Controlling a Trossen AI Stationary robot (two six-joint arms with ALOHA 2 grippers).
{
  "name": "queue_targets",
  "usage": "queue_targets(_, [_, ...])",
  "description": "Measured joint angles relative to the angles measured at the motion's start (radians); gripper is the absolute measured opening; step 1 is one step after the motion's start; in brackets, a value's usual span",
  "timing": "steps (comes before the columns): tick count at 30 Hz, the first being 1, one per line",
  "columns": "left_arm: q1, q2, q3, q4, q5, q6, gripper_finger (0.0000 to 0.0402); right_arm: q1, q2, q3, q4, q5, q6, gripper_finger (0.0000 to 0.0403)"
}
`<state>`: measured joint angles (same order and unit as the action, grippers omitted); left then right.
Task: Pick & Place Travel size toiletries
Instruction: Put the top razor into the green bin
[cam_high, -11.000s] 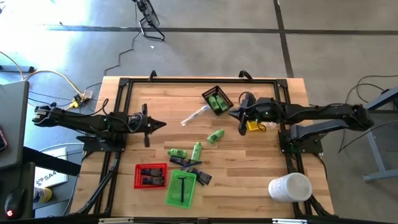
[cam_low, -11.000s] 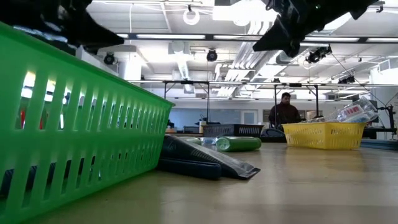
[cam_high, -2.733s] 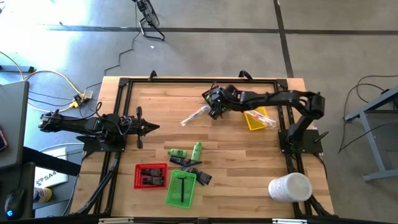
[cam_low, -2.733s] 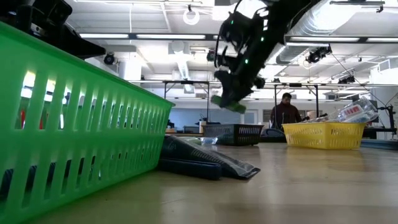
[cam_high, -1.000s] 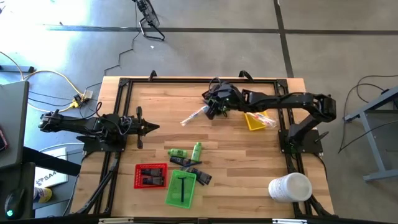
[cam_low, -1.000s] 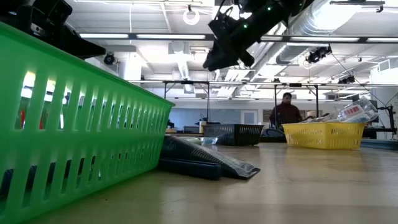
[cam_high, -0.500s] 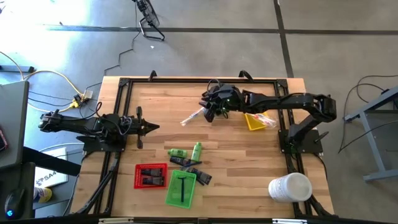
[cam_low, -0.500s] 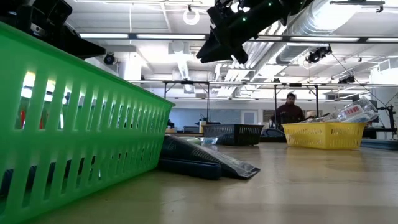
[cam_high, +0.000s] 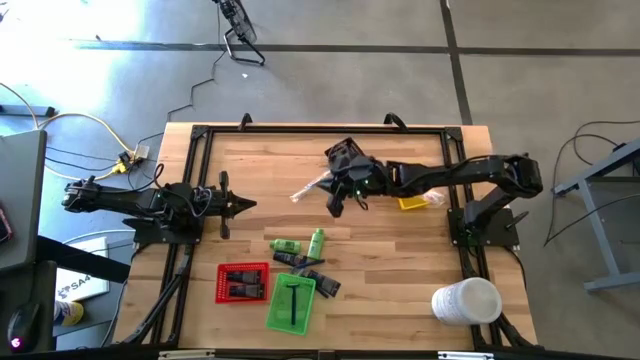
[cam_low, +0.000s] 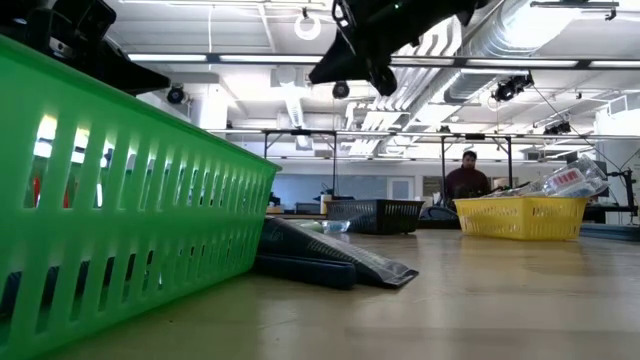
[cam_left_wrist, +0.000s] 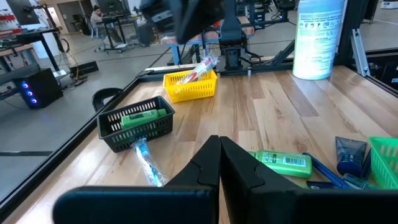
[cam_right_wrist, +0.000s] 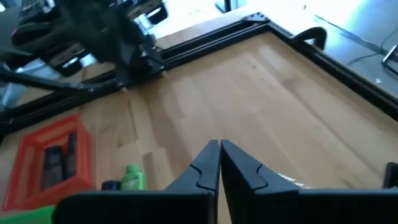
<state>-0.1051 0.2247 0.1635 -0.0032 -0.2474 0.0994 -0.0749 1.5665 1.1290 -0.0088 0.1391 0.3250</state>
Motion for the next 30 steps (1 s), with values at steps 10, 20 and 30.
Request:
queue_targets(10, [0.0, 0.0, 0.0, 0.0, 0.0, 0.0, 0.0, 0.035, -0.13, 0.0, -0.185, 0.046, -0.039, 0.0003])
queue_targets(20, [0.0, 0.0, 0.0, 0.0, 0.0, 0.0, 0.0, 0.118, -0.32, 0.0, -0.496, 0.155, -0.001, 0.0003])
queue_targets(30, [0.0, 0.0, 0.0, 0.0, 0.0, 0.0, 0.0, 0.224, -0.363, -0.212, -0.354, 0.273, 0.071, 0.0003])
